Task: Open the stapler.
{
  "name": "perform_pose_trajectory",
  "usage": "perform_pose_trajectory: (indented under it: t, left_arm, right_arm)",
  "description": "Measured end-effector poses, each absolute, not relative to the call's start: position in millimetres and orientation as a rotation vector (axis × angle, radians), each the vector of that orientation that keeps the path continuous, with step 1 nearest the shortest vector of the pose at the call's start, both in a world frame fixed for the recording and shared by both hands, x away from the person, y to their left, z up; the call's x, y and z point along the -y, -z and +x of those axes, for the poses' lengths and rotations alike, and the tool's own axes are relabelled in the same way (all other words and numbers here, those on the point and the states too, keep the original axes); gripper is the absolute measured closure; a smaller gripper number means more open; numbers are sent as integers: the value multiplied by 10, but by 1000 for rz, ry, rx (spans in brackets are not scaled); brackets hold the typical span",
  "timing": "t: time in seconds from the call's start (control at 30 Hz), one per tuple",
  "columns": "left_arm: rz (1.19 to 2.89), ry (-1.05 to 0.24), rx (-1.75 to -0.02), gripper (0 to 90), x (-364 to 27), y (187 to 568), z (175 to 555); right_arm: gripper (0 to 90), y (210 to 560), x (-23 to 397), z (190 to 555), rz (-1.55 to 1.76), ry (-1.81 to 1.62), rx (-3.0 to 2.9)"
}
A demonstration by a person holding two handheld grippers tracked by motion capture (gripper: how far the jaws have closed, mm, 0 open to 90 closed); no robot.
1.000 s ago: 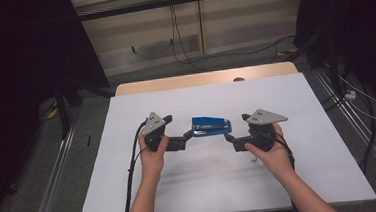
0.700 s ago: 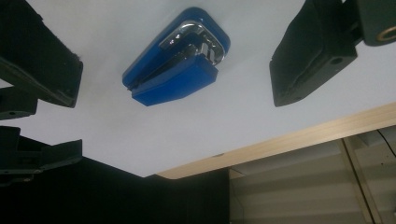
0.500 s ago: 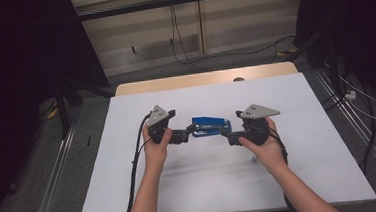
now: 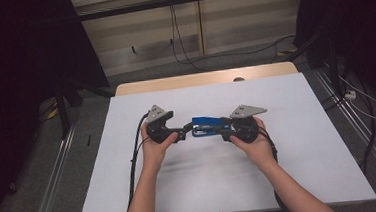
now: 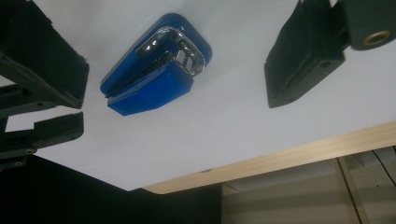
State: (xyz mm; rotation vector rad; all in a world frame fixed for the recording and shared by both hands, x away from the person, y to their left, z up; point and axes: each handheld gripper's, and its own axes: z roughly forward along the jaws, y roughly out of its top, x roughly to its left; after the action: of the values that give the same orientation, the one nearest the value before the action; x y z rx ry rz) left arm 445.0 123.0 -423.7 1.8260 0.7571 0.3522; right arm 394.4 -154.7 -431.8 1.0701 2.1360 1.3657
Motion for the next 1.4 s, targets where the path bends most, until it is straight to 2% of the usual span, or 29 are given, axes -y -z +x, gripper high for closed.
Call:
perform_pose_trajectory:
  t: [0.03,0.07,0.17,0.27,0.33,0.53,1.07,1.2,1.4]
  left_arm:
    - [1833,-359,-755,115,-1230,4243,4452]
    - [1840,-367,-752,115,-1230,4250,4457]
    - [1841,-369,-748,175,-1233,4263,4473]
    - [1839,-372,-762,238,-1235,4270,4487]
    - [1852,-375,-764,304,-1234,4278,4493]
    - [1888,-367,-777,427,-1232,4320,4517]
    - [1958,-343,-797,841,-1213,4426,4564]
    - [1969,-329,-805,894,-1220,4444,4578]
    - [1987,-309,-813,900,-1214,4476,4593]
  right_arm:
    - [736,4329,1520,3972,1067,-1356,-2157]
    - [736,4329,1520,3972,1067,-1356,-2157]
    - [846,4347,1455,4011,1047,-1363,-2187]
    - [900,4375,1361,4044,1016,-1345,-2228]
    - [900,4389,1289,4063,995,-1326,-2246]
    - [900,4410,1150,4136,978,-1298,-2270]
    - [900,4512,1110,4219,1023,-1273,-2284]
    - [900,4525,1111,4230,1026,-1262,-2288]
    - [900,4543,1095,4244,1030,-1242,-2294]
